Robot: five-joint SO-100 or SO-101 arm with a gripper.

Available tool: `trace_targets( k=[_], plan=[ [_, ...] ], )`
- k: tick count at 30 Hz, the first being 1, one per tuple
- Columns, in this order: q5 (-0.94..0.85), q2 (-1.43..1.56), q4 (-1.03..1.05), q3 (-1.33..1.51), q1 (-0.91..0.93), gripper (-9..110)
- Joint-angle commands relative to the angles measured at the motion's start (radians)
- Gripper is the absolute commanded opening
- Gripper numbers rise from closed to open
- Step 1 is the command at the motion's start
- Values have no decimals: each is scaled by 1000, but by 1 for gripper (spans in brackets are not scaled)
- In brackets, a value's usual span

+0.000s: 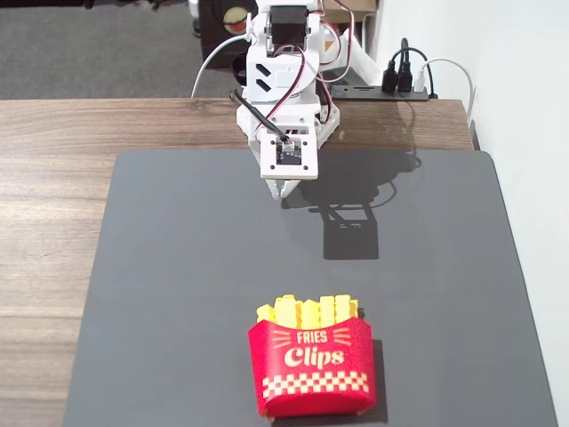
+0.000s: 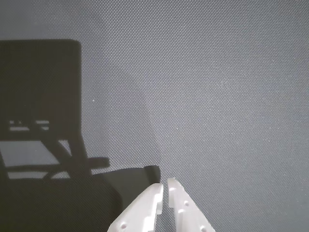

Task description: Grab a fry

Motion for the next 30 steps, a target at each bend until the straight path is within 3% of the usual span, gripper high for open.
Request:
trace_targets(
  k=[1,17,30],
  plan=[
    [-9,-8,-15,-11,2,1],
    [-2,-92,-71,-26,-3,1],
    [58,-494,-80,-341,-9,1]
  ],
)
